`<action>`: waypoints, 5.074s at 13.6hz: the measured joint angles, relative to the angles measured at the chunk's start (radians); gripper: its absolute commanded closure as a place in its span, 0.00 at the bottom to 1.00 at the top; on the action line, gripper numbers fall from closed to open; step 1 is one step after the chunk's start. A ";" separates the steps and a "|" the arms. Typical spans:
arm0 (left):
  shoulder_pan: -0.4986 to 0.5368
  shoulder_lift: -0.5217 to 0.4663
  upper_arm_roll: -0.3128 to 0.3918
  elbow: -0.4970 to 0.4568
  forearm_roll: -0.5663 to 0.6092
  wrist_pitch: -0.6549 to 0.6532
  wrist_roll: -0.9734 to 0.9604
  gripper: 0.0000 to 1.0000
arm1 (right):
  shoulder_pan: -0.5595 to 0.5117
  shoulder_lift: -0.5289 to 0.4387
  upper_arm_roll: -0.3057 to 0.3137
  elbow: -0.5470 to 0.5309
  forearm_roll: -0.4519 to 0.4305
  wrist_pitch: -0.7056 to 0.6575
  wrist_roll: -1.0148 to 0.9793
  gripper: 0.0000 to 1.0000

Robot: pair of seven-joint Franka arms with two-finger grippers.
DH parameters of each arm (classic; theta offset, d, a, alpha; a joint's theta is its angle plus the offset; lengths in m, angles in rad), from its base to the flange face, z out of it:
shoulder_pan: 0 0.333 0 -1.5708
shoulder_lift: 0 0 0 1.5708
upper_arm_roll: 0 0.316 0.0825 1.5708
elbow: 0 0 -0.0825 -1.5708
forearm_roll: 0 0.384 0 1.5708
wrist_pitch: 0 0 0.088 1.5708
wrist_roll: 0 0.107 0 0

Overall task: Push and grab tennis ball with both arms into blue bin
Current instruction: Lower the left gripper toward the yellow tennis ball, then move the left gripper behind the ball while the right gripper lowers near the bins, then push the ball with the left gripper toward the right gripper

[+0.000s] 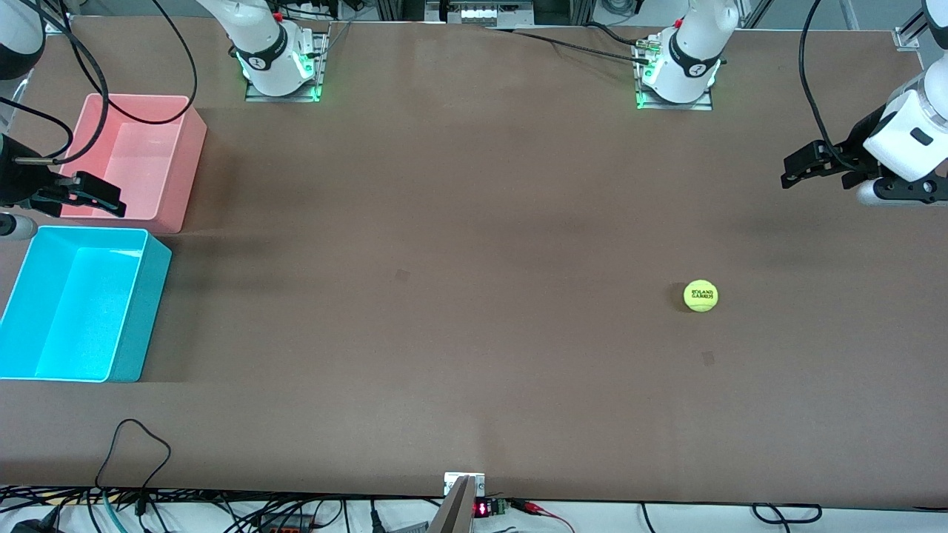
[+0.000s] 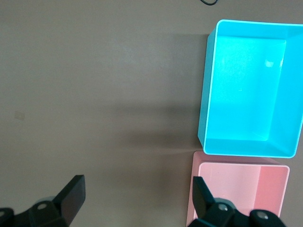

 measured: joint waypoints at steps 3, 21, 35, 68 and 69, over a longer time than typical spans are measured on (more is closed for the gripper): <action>0.000 0.000 0.000 0.000 0.000 -0.001 0.000 0.00 | -0.004 0.000 -0.001 0.000 0.000 0.000 0.000 0.00; 0.031 0.473 0.008 0.097 0.021 0.159 0.609 1.00 | -0.006 0.000 -0.002 -0.001 0.000 -0.001 0.000 0.00; 0.051 0.526 0.005 -0.102 0.116 0.479 1.148 1.00 | 0.001 0.074 0.007 -0.011 -0.001 -0.057 -0.002 0.00; -0.016 0.525 0.015 0.053 0.116 0.454 1.315 1.00 | -0.003 0.061 0.006 -0.653 -0.013 0.551 -0.071 0.00; -0.003 0.523 0.015 0.088 0.116 0.437 1.314 1.00 | -0.003 0.065 0.006 -0.653 -0.013 0.553 -0.080 0.00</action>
